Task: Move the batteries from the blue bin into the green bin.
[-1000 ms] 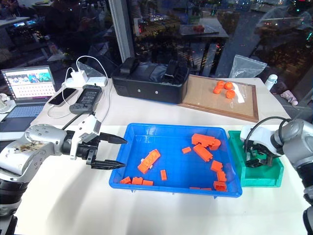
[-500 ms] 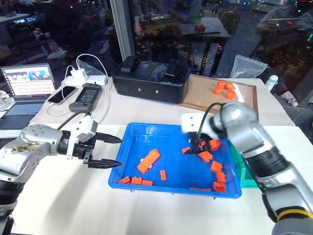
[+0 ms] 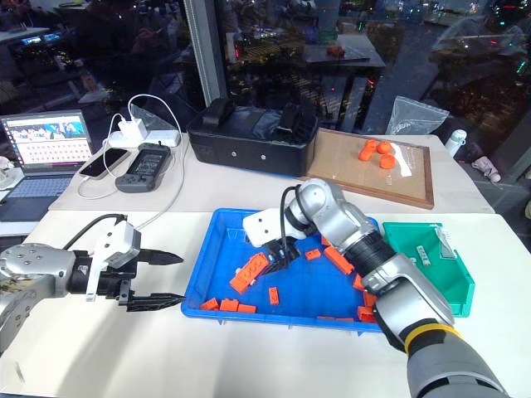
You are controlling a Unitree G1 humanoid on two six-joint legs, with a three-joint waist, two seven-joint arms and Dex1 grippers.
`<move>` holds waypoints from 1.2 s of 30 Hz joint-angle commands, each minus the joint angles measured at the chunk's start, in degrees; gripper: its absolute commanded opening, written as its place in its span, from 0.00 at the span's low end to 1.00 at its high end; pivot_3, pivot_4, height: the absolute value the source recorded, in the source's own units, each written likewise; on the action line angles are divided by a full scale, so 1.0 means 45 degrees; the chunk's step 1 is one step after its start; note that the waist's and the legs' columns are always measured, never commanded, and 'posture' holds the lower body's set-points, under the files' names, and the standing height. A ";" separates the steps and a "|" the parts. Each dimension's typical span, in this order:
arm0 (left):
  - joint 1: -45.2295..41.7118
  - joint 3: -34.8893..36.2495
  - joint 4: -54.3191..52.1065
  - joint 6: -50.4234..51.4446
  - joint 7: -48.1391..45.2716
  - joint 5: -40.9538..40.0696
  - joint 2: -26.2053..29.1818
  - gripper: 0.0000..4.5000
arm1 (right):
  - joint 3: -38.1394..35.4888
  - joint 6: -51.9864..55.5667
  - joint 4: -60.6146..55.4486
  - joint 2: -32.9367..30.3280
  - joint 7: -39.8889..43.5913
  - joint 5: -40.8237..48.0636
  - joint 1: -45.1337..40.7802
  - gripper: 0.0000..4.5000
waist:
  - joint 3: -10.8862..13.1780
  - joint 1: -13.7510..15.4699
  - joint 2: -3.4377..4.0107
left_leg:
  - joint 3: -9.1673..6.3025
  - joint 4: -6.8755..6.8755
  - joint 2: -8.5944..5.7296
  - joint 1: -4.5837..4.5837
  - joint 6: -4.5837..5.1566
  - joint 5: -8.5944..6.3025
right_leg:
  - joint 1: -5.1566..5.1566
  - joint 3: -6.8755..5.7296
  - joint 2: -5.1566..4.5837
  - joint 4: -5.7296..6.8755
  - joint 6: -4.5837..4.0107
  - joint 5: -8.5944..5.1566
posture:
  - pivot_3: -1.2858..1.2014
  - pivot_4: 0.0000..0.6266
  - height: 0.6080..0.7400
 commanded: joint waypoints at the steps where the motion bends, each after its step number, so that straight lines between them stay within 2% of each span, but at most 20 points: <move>1: 0.0368 0.0719 -0.0788 0.0116 0.0259 -0.0398 0.0161 1.00 | 0.0289 -0.1252 0.1379 0.0524 -0.0166 -0.0546 -0.0675 0.99 | 0.0000 -0.0028 0.0000 | 0.0001 -0.0001 0.0002 0.0000 -0.0016 0.0000 | -0.0001 0.0000 0.0000 0.0001 -0.0002 0.0000 | 0.52 0.24 0.98; 4: 0.0585 0.0866 -0.0967 0.0184 0.0397 -0.0490 0.0164 1.00 | 0.0491 -0.2027 0.2899 0.1127 -0.0500 -0.1010 -0.0978 0.99 | -0.0001 -0.0072 -0.0002 | 0.0005 -0.0011 0.0020 -0.0004 -0.0047 0.0003 | 0.0012 0.0003 0.0006 0.0031 -0.0027 -0.0007 | 0.52 0.24 0.98; 7: 0.0525 0.0854 -0.1024 0.0253 0.0541 -0.0591 0.0184 1.00 | 0.0530 -0.2371 0.4142 0.1560 -0.0795 -0.1394 -0.1187 0.82 | -0.0001 -0.0076 -0.0002 | 0.0009 -0.0020 0.0029 0.0000 -0.0054 0.0004 | 0.0007 0.0002 0.0026 0.0042 -0.0046 -0.0015 | 0.52 0.24 0.98; 9: 0.0439 0.0814 -0.0959 0.0254 0.0563 -0.0606 0.0215 1.00 | 0.0409 -0.2692 0.4368 0.1514 -0.0611 -0.1354 -0.1223 0.68 | -0.0001 -0.0056 -0.0002 | 0.0008 -0.0021 0.0030 0.0001 -0.0063 0.0003 | 0.0005 0.0000 0.0035 0.0044 -0.0055 -0.0020 | 0.52 0.24 0.98; 10: 0.0399 0.0792 -0.0915 0.0245 0.0564 -0.0611 0.0225 1.00 | 0.0305 -0.2717 0.4393 0.1501 -0.0498 -0.1258 -0.1219 0.57 | -0.0001 -0.0056 -0.0002 | 0.0007 -0.0022 0.0035 0.0000 -0.0071 0.0002 | 0.0005 -0.0001 0.0033 0.0045 -0.0055 -0.0020 | 0.52 0.24 0.98; 11: 0.0374 0.0777 -0.0887 0.0238 0.0568 -0.0617 0.0233 1.00 | 0.0233 -0.2731 0.4419 0.1499 -0.0428 -0.1192 -0.1219 0.54 | -0.0001 -0.0063 -0.0002 | 0.0007 -0.0022 0.0035 0.0000 -0.0072 0.0002 | 0.0005 -0.0001 0.0033 0.0045 -0.0055 -0.0020 | 0.52 0.24 0.98; 13: 0.0262 0.0643 -0.0776 0.0172 0.0541 -0.0572 0.0242 1.00 | 0.0115 -0.2407 0.4132 0.1341 0.0041 -0.0992 -0.1106 0.38 | -0.0001 -0.0062 -0.0002 | 0.0007 -0.0022 0.0038 0.0003 -0.0076 0.0001 | 0.0007 -0.0001 0.0035 0.0044 -0.0055 -0.0020 | 0.52 0.24 0.98; 15: 0.0068 0.0447 -0.0637 0.0107 0.0513 -0.0498 0.0215 1.00 | 0.0001 -0.2089 0.3935 0.1190 0.0357 -0.0913 -0.1006 0.32 | -0.0001 -0.0064 -0.0002 | 0.0007 -0.0022 0.0038 0.0004 -0.0077 0.0001 | 0.0007 -0.0003 0.0035 0.0046 -0.0055 -0.0020 | 0.52 0.24 0.98; 23: -0.1026 -0.0552 0.0096 -0.0267 0.0177 -0.0238 0.0104 1.00 | -0.0934 -0.0100 0.2168 -0.0972 0.1542 -0.0503 -0.0294 0.32 | -0.0001 -0.0018 -0.0003 | 0.0009 -0.0022 0.0034 -0.0002 -0.0082 -0.0001 | 0.0006 -0.0006 0.0024 0.0041 -0.0055 -0.0021 | 0.52 0.24 0.98; 27: -0.1561 -0.1076 0.0480 -0.0527 -0.0025 -0.0087 -0.0001 1.00 | -0.1196 0.0185 0.1901 -0.1861 0.0739 -0.0924 0.0090 0.32 | -0.0001 -0.0054 -0.0005 | 0.0014 -0.0025 0.0029 -0.0001 -0.0084 -0.0002 | 0.0006 -0.0004 0.0026 0.0037 -0.0062 -0.0024 | 0.52 0.24 0.98; 30: -0.1917 -0.1361 0.0738 -0.0638 -0.0161 -0.0007 -0.0046 1.00 | -0.1572 0.1931 0.1759 -0.2025 0.0510 -0.0801 0.0010 0.32 | 0.0000 -0.0151 -0.0006 | 0.0014 -0.0032 0.0034 0.0000 -0.0082 -0.0003 | -0.0001 0.0008 0.0042 0.0039 -0.0073 -0.0030 | 0.52 0.24 0.98; 32: -0.2063 -0.1458 0.0888 -0.0703 -0.0276 0.0084 -0.0020 1.00 | -0.1919 0.2493 0.1726 -0.1903 -0.0034 -0.0702 -0.0186 0.54 | 0.0000 -0.0169 -0.0007 | 0.0011 -0.0034 0.0041 -0.0002 -0.0081 -0.0003 | -0.0005 0.0013 0.0055 0.0041 -0.0077 -0.0031 | 0.52 0.24 0.98; 34: -0.2203 -0.1505 0.1073 -0.0778 -0.0421 0.0175 0.0083 1.00 | -0.2029 0.2975 0.1164 -0.2014 0.0157 -0.0649 -0.0285 0.66 | 0.0000 -0.0160 -0.0006 | 0.0010 -0.0037 0.0041 -0.0001 -0.0081 -0.0003 | -0.0004 0.0013 0.0059 0.0041 -0.0079 -0.0032 | 0.52 0.24 0.98; 36: -0.2272 -0.1477 0.1185 -0.0794 -0.0522 0.0182 0.0155 1.00 | -0.2212 0.3374 0.0681 -0.1867 -0.0007 -0.0555 -0.0404 0.83 | 0.0001 -0.0148 -0.0006 | 0.0011 -0.0038 0.0039 -0.0003 -0.0080 -0.0004 | -0.0005 0.0013 0.0059 0.0040 -0.0078 -0.0033 | 0.52 0.24 0.98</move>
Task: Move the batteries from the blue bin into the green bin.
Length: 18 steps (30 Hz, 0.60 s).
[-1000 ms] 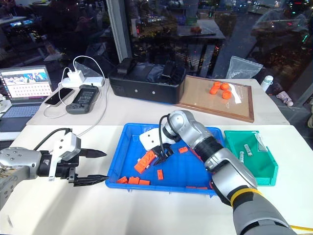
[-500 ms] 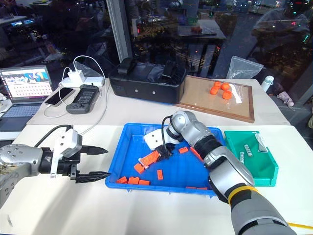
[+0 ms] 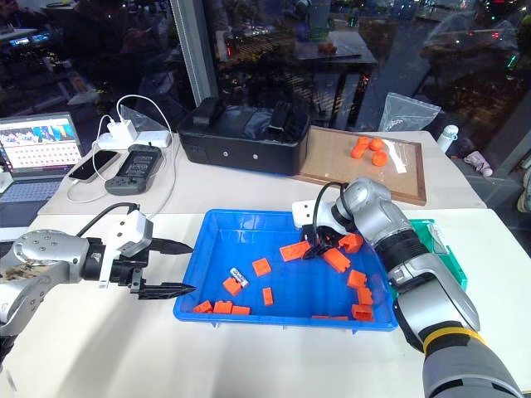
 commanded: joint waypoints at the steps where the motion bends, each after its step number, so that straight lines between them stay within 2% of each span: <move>1: -0.0253 0.0205 0.0104 -0.0257 -0.0266 0.0096 0.0290 1.00 | -0.0644 0.0826 -0.1524 0.0213 -0.0227 0.0459 -0.0616 0.90 | 0.0000 0.0000 0.0000 | 0.0000 0.0000 0.0000 -0.0001 0.0000 0.0000 | -0.0001 0.0000 0.0000 0.0000 0.0000 0.0000 | 0.52 0.24 0.98; 2: -0.0238 0.0241 0.0114 -0.0250 -0.0301 0.0100 0.0336 1.00 | -0.0689 0.1001 -0.1936 0.0363 -0.0236 0.0598 -0.0588 0.97 | 0.0000 0.0002 0.0000 | 0.0000 0.0000 0.0001 -0.0002 0.0000 0.0000 | -0.0002 0.0000 0.0001 0.0000 0.0000 0.0000 | 0.52 0.24 0.98; 3: -0.0206 0.0295 0.0091 -0.0225 -0.0324 0.0089 0.0380 1.00 | -0.0616 0.1142 -0.2431 0.0483 -0.0112 0.0703 -0.0490 1.00 | 0.0000 0.0004 0.0000 | -0.0001 0.0000 0.0003 -0.0002 0.0000 0.0000 | -0.0002 -0.0001 0.0003 0.0000 0.0001 0.0000 | 0.52 0.24 0.98; 9: 0.0000 0.0547 -0.0065 -0.0133 -0.0315 -0.0009 0.0573 1.00 | -0.0184 0.1854 -0.3988 0.1387 0.0386 0.1406 0.0118 1.00 | 0.0000 0.0078 -0.0001 | 0.0001 0.0003 0.0006 -0.0002 -0.0001 -0.0001 | 0.0000 -0.0005 0.0005 0.0000 0.0003 -0.0001 | 0.52 0.24 0.98; 13: 0.0239 0.0832 -0.0290 0.0001 -0.0285 -0.0113 0.0746 1.00 | 0.1354 0.0120 -0.3259 0.2179 -0.0146 0.0339 0.0431 1.00 | -0.0004 0.0115 -0.0007 | 0.0001 0.0012 0.0005 -0.0004 -0.0003 -0.0001 | -0.0001 -0.0012 0.0001 -0.0001 0.0003 0.0000 | 0.52 0.24 0.98; 18: 0.0531 0.1060 -0.0472 0.0058 -0.0158 -0.0155 0.0853 1.00 | 0.2079 -0.1002 -0.1648 0.3147 -0.0410 -0.0024 -0.0023 1.00 | -0.0002 0.0110 -0.0009 | 0.0005 0.0012 0.0006 -0.0007 -0.0004 0.0000 | -0.0007 -0.0016 0.0000 0.0000 0.0001 -0.0002 | 0.52 0.24 0.98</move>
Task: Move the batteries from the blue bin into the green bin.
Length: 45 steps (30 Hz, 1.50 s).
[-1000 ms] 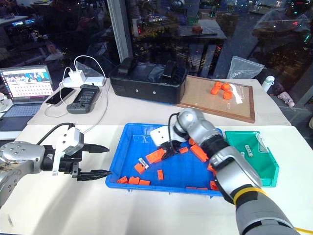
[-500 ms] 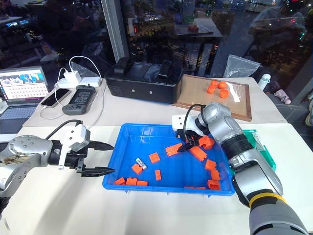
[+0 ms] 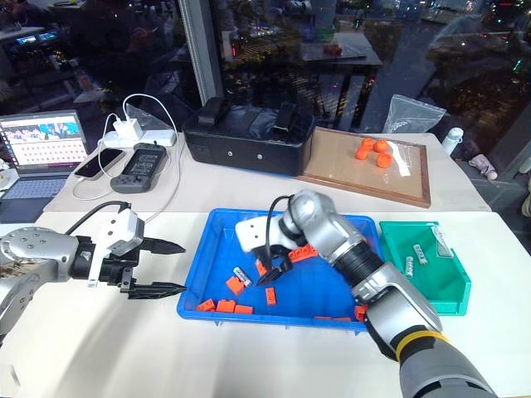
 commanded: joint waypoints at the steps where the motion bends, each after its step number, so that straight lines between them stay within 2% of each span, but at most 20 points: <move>1: 0.0189 0.0605 -0.0468 0.0032 0.0110 -0.0169 0.0199 1.00 | 0.0180 -0.1198 0.1064 0.0440 -0.0251 -0.0270 -0.0632 1.00 | 0.0000 0.0006 -0.0001 | 0.0000 -0.0001 0.0000 -0.0002 0.0000 0.0000 | -0.0001 -0.0002 0.0000 0.0000 0.0000 0.0000 | 0.52 0.24 0.98; 7: 0.0659 0.0956 -0.0830 0.0235 0.0395 -0.0334 0.0093 1.00 | 0.0450 -0.2698 0.3199 0.1285 -0.0685 -0.0704 -0.1257 1.00 | 0.0001 -0.0030 -0.0002 | -0.0002 -0.0003 0.0007 0.0002 -0.0001 0.0000 | 0.0002 -0.0002 0.0004 0.0001 -0.0003 0.0000 | 0.52 0.24 0.98; 13: 0.1010 0.1249 -0.0994 0.0335 0.0507 -0.0377 0.0146 1.00 | 0.0468 -0.2956 0.3959 0.1691 -0.0323 -0.0707 -0.1289 1.00 | -0.0002 -0.0033 -0.0008 | -0.0002 -0.0009 0.0009 0.0019 -0.0006 -0.0003 | 0.0003 -0.0003 0.0003 0.0002 -0.0005 -0.0001 | 0.52 0.24 0.98; 16: 0.1016 0.1263 -0.1078 0.0446 0.0657 -0.0499 -0.0001 1.00 | 0.0414 -0.2783 0.3692 0.1620 -0.0140 -0.0647 -0.0966 0.84 | -0.0003 -0.0024 -0.0008 | -0.0005 -0.0010 0.0010 0.0049 -0.0012 -0.0007 | 0.0001 -0.0008 0.0000 -0.0001 -0.0007 -0.0002 | 0.52 0.24 0.98; 20: 0.0934 0.1185 -0.1052 0.0463 0.0695 -0.0593 -0.0016 1.00 | 0.0128 -0.2452 0.3179 0.1316 0.0002 -0.0478 -0.0764 0.55 | -0.0005 -0.0034 -0.0011 | -0.0007 -0.0019 0.0020 0.0070 -0.0047 -0.0027 | 0.0006 -0.0009 -0.0013 0.0000 -0.0014 -0.0005 | 0.52 0.24 0.98; 21: 0.0909 0.1165 -0.1038 0.0459 0.0697 -0.0605 -0.0013 1.00 | 0.0086 -0.2384 0.3083 0.1247 0.0001 -0.0463 -0.0738 0.55 | -0.0005 -0.0029 -0.0011 | -0.0009 -0.0020 0.0021 0.0070 -0.0119 -0.0070 | 0.0004 -0.0008 -0.0014 0.0001 -0.0014 -0.0005 | 0.52 0.24 0.98; 24: 0.0515 0.0913 -0.0818 0.0352 0.0546 -0.0641 -0.0062 1.00 | -0.0353 -0.1757 0.2231 0.0701 0.0038 -0.0244 -0.0655 0.55 | -0.0004 0.0008 -0.0013 | -0.0007 -0.0017 0.0017 0.0067 -0.0133 -0.0074 | 0.0004 -0.0008 -0.0013 0.0001 -0.0014 -0.0005 | 0.52 0.24 0.98; 26: -0.0028 0.0698 -0.0572 0.0258 0.0417 -0.0768 -0.0313 1.00 | -0.1024 -0.0917 0.0790 0.0057 0.0095 0.0038 -0.0675 0.55 | -0.0001 0.0038 -0.0015 | -0.0007 -0.0011 0.0013 0.0057 -0.0133 -0.0074 | 0.0002 -0.0015 -0.0015 -0.0001 -0.0013 -0.0005 | 0.52 0.24 0.98; 30: -0.1482 0.0727 0.0138 0.0554 0.0648 -0.1506 -0.1409 1.00 | -0.2644 0.2635 -0.2531 -0.1055 0.0234 0.1064 -0.0754 0.55 | 0.0001 0.0042 -0.0014 | -0.0006 0.0008 0.0007 -0.0015 -0.0124 -0.0067 | 0.0002 -0.0022 -0.0017 0.0006 -0.0003 0.0000 | 0.52 0.24 0.98; 32: -0.2255 0.0370 0.0435 0.0522 0.0378 -0.1706 -0.1863 1.00 | -0.3614 0.4014 -0.3883 -0.2401 0.0148 0.1136 -0.0531 0.55 | -0.0003 0.0033 -0.0020 | -0.0010 0.0010 0.0017 -0.0010 -0.0047 -0.0020 | 0.0010 -0.0026 -0.0002 0.0003 -0.0002 0.0000 | 0.52 0.24 0.98; 36: -0.4072 -0.0314 0.1439 0.0453 0.0335 -0.1786 -0.2965 1.00 | -0.5206 0.6265 -0.5601 -0.5136 -0.0164 0.1217 0.0270 0.55 | -0.0004 0.0243 -0.0022 | -0.0013 0.0005 -0.0002 -0.0012 -0.0048 -0.0023 | 0.0010 -0.0049 -0.0012 -0.0031 0.0003 -0.0005 | 0.52 0.24 0.98; 41: -0.5425 -0.1247 0.2082 0.0363 -0.0448 -0.1751 -0.3860 1.00 | -0.6788 0.7668 -0.6727 -0.8045 -0.0326 0.1491 0.2058 0.55 | -0.0001 0.0251 -0.0026 | 0.0002 0.0001 -0.0012 -0.0034 -0.0044 -0.0025 | 0.0016 -0.0023 -0.0023 -0.0070 0.0012 -0.0003 | 0.52 0.24 0.98; 45: -0.6247 -0.2063 0.2803 -0.0089 -0.1115 -0.1445 -0.4567 1.00 | -0.7994 0.7074 -0.6039 -0.9814 -0.1125 0.1423 0.4568 0.55 | -0.0004 0.0193 -0.0023 | -0.0004 -0.0006 -0.0013 -0.0029 -0.0036 -0.0030 | 0.0024 -0.0013 -0.0006 -0.0069 0.0019 -0.0005 | 0.52 0.24 0.98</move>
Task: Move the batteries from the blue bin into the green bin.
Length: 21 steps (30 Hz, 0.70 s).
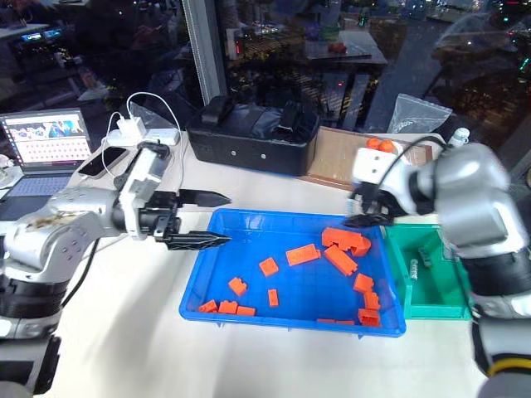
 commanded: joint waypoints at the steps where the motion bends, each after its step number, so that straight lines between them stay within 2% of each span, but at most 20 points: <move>1: -0.0799 -0.0600 0.0564 -0.0615 -0.0686 0.0338 -0.0540 1.00 | -0.1486 -0.0617 0.0622 -0.1078 -0.0908 0.0126 0.1910 0.55 | 0.0002 -0.0003 -0.0004 | -0.0004 0.0003 0.0001 0.0002 0.0000 0.0000 | 0.0003 -0.0001 0.0005 0.0003 0.0001 -0.0002 | 0.52 0.24 0.98; 4: -0.1027 -0.0910 0.0886 -0.0852 -0.0945 0.0616 -0.0817 1.00 | -0.1723 -0.1106 0.0958 -0.1521 -0.1285 0.0225 0.3174 0.55 | 0.0002 -0.0109 -0.0003 | -0.0005 0.0012 0.0001 0.0008 0.0002 0.0001 | 0.0009 0.0017 0.0008 0.0001 0.0005 -0.0002 | 0.52 0.24 0.98; 10: -0.0845 -0.1049 0.0922 -0.0989 -0.1136 0.0872 -0.0917 1.00 | -0.1270 -0.2318 0.1668 -0.1978 -0.1824 -0.0046 0.4147 0.55 | 0.0013 -0.0262 0.0040 | -0.0021 0.0018 -0.0007 0.0021 0.0003 0.0003 | 0.0009 0.0065 0.0018 0.0006 0.0042 0.0003 | 0.52 0.24 0.98; 12: -0.0608 -0.1140 0.0794 -0.1145 -0.1109 0.1109 -0.0844 1.00 | -0.1017 -0.2602 0.2001 -0.1815 -0.2051 -0.0078 0.4062 0.77 | 0.0010 -0.0259 0.0046 | -0.0017 0.0023 -0.0005 0.0021 0.0003 0.0003 | 0.0011 0.0065 0.0023 0.0003 0.0050 -0.0001 | 0.52 0.24 0.98; 15: -0.0402 -0.0935 0.0624 -0.1531 -0.0100 0.1543 -0.1337 1.00 | -0.0711 -0.3000 0.2598 -0.1687 -0.2153 -0.0070 0.3938 0.98 | 0.0011 -0.0213 0.0045 | -0.0017 0.0026 -0.0007 0.0020 0.0003 0.0003 | 0.0014 0.0068 0.0021 0.0002 0.0050 0.0000 | 0.52 0.24 0.98; 21: 0.0213 -0.0522 0.0408 -0.2536 0.1026 0.2392 -0.1513 1.00 | -0.0953 -0.3024 0.3281 -0.1753 -0.2140 0.0490 0.3017 0.99 | 0.0012 -0.0167 0.0050 | -0.0018 0.0033 -0.0019 0.0012 0.0002 0.0003 | 0.0015 0.0078 0.0009 -0.0002 0.0065 0.0007 | 0.52 0.24 0.98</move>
